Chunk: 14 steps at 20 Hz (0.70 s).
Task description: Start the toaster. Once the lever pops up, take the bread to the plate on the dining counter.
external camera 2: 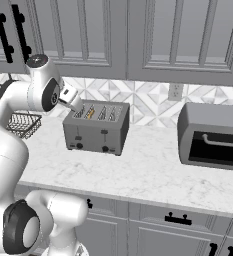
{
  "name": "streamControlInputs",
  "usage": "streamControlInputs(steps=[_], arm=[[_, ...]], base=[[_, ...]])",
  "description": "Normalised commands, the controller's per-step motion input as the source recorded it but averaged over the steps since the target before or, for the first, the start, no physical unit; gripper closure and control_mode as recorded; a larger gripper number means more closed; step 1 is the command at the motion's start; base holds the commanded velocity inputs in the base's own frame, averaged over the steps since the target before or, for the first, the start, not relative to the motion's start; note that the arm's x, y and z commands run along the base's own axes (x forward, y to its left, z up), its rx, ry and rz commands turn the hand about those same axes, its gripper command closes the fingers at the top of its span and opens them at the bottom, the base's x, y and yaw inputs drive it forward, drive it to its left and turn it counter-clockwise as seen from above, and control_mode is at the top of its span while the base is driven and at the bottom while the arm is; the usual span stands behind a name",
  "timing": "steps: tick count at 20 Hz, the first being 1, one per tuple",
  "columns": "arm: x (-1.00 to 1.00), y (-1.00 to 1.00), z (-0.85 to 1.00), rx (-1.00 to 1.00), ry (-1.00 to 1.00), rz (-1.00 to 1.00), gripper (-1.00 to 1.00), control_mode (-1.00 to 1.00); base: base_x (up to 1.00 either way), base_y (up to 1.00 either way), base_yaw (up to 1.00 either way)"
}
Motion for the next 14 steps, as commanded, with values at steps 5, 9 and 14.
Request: streamControlInputs(steps=[5,9,14], arm=[[0.0,0.0,0.0,0.0,0.0,0.0,-1.0,-1.0],[0.0,0.0,0.0,0.0,0.0,0.0,-1.0,-1.0],[0.0,0.0,0.0,0.0,0.0,0.0,-1.0,-1.0]], base=[[0.0,0.0,0.0],[0.0,0.0,0.0],[0.0,0.0,0.0]])
